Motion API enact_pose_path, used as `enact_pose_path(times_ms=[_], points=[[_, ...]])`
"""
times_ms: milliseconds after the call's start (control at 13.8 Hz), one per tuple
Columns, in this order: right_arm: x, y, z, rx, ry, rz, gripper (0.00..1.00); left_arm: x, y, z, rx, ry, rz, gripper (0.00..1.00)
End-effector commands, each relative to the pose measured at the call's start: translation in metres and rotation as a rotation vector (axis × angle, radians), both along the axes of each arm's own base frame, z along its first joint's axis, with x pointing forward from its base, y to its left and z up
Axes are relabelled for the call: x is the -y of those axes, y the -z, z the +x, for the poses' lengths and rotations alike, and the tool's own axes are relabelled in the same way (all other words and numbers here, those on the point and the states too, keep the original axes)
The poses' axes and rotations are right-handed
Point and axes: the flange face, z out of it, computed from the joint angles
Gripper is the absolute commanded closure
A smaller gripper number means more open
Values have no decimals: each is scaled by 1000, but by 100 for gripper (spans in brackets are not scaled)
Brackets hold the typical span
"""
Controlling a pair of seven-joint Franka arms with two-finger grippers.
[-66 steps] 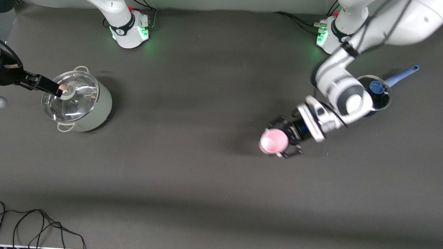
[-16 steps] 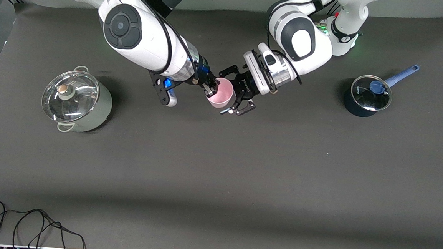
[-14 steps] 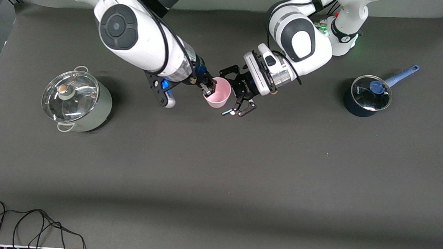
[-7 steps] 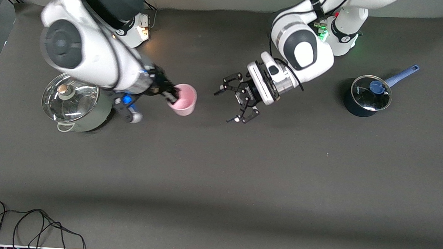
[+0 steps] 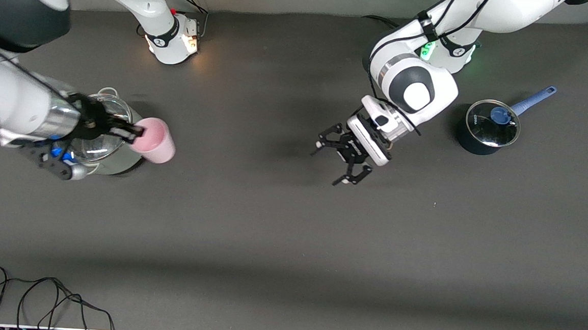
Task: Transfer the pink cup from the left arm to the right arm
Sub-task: 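Pull the cup away with the right gripper while the left gripper opens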
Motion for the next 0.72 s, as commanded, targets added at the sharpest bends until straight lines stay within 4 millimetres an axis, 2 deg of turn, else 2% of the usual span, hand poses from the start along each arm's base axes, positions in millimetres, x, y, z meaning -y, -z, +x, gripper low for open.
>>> enact_pose_path(times_ms=[0, 145, 290, 435, 652], points=[[33, 21, 5, 2, -171, -36, 100, -13, -17, 6, -63, -114, 20, 0], [83, 42, 18, 11, -192, -3, 100, -16, -13, 5, -113, -154, 2, 0], [117, 76, 27, 26, -228, 23, 100, -20, -12, 7, -165, -203, -33, 0], [135, 115, 32, 60, -247, 35, 100, -21, -12, 5, -176, -217, -27, 0], [134, 171, 36, 108, -233, 39, 100, -27, -14, 0, -188, -255, 53, 0]])
